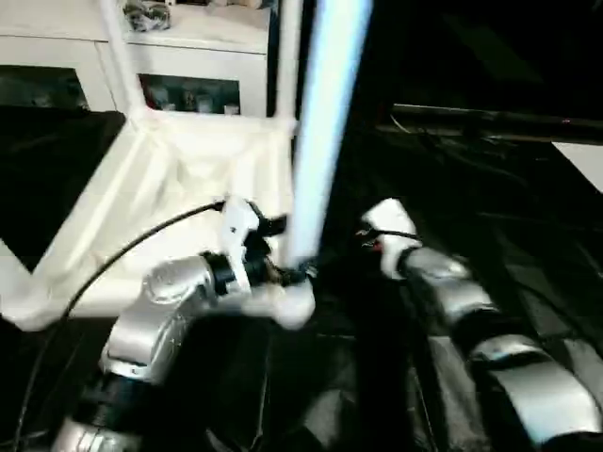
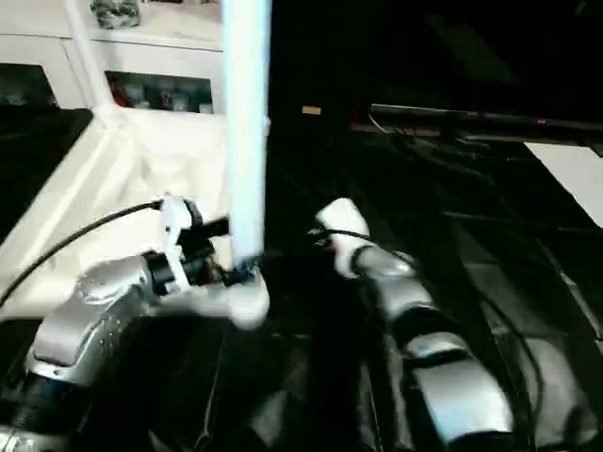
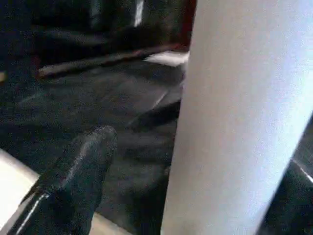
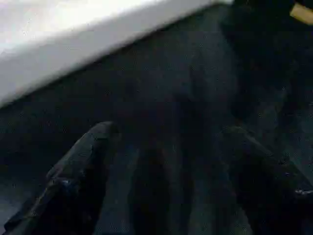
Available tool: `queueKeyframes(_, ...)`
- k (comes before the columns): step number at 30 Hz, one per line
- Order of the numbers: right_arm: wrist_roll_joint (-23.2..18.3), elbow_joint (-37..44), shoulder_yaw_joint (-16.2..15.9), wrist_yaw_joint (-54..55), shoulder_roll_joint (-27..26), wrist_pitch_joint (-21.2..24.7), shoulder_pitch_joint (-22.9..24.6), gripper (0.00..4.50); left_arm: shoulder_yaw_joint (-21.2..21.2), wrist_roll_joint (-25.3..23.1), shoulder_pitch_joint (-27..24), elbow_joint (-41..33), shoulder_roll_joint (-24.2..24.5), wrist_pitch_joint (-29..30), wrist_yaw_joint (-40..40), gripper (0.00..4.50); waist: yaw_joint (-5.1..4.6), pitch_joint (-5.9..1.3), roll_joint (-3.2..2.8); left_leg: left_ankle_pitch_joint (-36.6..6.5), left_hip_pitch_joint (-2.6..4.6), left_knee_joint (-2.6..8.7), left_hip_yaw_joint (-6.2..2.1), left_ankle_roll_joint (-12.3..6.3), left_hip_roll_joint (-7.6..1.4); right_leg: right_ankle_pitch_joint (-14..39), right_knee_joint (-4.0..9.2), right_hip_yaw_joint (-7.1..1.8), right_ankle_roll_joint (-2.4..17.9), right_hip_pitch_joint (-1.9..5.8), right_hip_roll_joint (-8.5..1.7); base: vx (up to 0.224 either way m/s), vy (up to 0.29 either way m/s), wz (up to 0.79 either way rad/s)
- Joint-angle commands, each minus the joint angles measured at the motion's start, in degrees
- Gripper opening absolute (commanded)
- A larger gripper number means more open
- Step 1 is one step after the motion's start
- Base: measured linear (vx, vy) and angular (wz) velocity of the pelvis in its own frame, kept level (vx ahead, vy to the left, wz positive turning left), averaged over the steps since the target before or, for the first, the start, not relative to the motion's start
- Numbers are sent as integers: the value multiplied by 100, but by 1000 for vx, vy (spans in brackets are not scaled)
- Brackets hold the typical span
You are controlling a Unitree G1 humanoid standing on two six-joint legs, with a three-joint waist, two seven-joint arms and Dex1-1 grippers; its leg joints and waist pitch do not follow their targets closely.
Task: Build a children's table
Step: Rotate table base
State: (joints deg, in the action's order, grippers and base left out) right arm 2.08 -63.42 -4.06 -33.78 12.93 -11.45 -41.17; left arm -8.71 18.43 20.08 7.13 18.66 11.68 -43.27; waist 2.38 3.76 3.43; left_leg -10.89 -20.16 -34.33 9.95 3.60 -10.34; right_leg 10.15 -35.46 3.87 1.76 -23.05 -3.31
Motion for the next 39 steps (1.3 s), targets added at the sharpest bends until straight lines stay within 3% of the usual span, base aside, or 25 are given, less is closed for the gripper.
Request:
queueKeyframes(1, -94, 259, 66, -287, 145, -62, 107, 372, 27, -164, 6, 103, 23, -208, 15, 441, 56, -396, -139, -1463, 14, 400, -97, -9, -264, 1726, 464, -316, 1027, 295, -475, 0, 0, 0)
queueKeyframes(2, -151, 404, 84, -464, 227, -64, 190, 372, 28, -143, -30, 106, 31, -271, -95, 441, 58, -397, -160, -1465, 3, 403, -98, -27, -268, 1661, 468, -313, 1065, 307, -474, 0, 0, 0)
queueKeyframes(3, -186, 495, 95, -575, 274, -65, 240, 372, 28, -125, -53, 112, 34, -315, -176, 441, 63, -402, -115, -1420, 0, 398, -91, -67, -276, 1508, 456, -312, 1114, 312, -466, 0, 0, 0)
queueKeyframes(4, -214, 577, 101, -679, 309, -67, 281, 372, 4, -128, -67, 135, 54, -361, -251, 441, 62, -408, -112, -1374, -4, 396, -92, -89, -276, 1428, 438, -312, 1163, 315, -471, 0, 0, 0)
queueKeyframes(5, -304, 864, 80, -1014, 408, -41, 429, 372, -109, -157, -129, 146, 190, -410, -506, 441, 72, -401, -144, -1348, -3, 396, -90, -149, -276, 1403, 452, -307, 1200, 312, -472, 0, 0, 0)
queueKeyframes(7, -401, 1165, 37, -1363, 506, -5, 582, 372, -216, -202, -170, 179, 336, -414, -725, 441, 83, -405, -129, -1280, -11, 399, -95, -235, -289, 1259, 418, -312, 1170, 321, -457, 0, 0, 0)
queueKeyframes(8, -450, 1549, -60, -1660, 633, -13, 792, 372, -319, -265, -225, 221, 528, -472, -998, 441, 79, -402, -164, -1259, -13, 405, -103, -251, -286, 1224, 413, -307, 1195, 321, -459, 0, 0, 0)
queueKeyframes(10, -470, 1691, -97, -1768, 688, 7, 871, 372, -325, -241, -233, 255, 593, -448, -1118, 441, 103, -412, -157, -1219, 14, 396, -81, -296, -281, 1151, 418, -309, 1206, 308, -444, 0, 0, 0)
queueKeyframes(12, -548, 2019, -170, -2080, 823, 115, 1055, 372, -336, -253, -213, 366, 802, -413, -1389, 414, 144, -412, -218, -1210, 16, 403, -80, -256, -290, 1055, 411, -304, 1315, 307, -449, 0, 0, 0)
queueKeyframes(15, -602, 2290, -238, -2393, 957, 295, 1203, 372, -353, -325, -152, 536, 1015, -419, -1645, 403, 163, -378, -230, -1461, 35, 425, -79, -205, -287, 1435, 465, -294, 1247, 295, -440, 0, 0, 0)
queueKeyframes(19, -874, 3217, -408, -3165, 1243, 973, 1564, 418, -491, -675, 203, 1230, 1317, -757, -2014, 364, 252, -378, -264, -1507, 41, 419, -87, -219, -285, 1831, 489, -303, 1009, 306, -455, 0, 0, 0)
queueKeyframes(21, -902, 3324, -444, -3253, 1282, 1033, 1601, 442, -522, -715, 277, 1352, 1350, -813, -2100, 341, 280, -372, -261, -1428, 22, 434, -97, -189, -300, 1816, 489, -304, 1036, 305, -478, 0, 0, 0)
queueKeyframes(23, -923, 3602, -550, -3463, 1397, 1183, 1696, 448, -616, -838, 517, 1750, 1407, -963, -2348, 331, 318, -365, -276, -1515, 66, 428, -80, -189, -280, 2031, 542, -304, 971, 265, -460, 0, 0, 0)
queueKeyframes(25, -879, 3704, -610, -3540, 1458, 1182, 1739, 450, -702, -957, 665, 2007, 1439, -1096, -2471, 321, 324, -371, -279, -1496, 37, 443, -103, -141, -294, 2034, 523, -304, 959, 288, -490, 0, 0, 0)
queueKeyframes(26, -853, 3743, -631, -3559, 1478, 1195, 1753, 450, -716, -991, 754, 2150, 1429, -1144, -2514, 300, 336, -384, -298, -1493, 59, 433, -101, -118, -289, 2015, 522, -306, 938, 278, -492, 0, 0, 0)
queueKeyframes(31, -883, 4147, -668, -3638, 1566, 1514, 1884, 450, -724, -1108, 1191, 2854, 1286, -1353, -2697, 277, 343, -391, -300, -1429, 37, 435, -101, -105, -289, 1744, 513, -299, 1037, 303, -488, 0, 0, 0)
queueKeyframes(39, -958, 4433, -727, -3697, 1642, 1727, 1972, 450, -824, -1278, 1645, 3697, 1163, -1536, -3062, 204, 386, -421, -308, -1188, 20, 403, -89, -148, -281, 1301, 470, -297, 1167, 328, -500, 0, 0, 0)
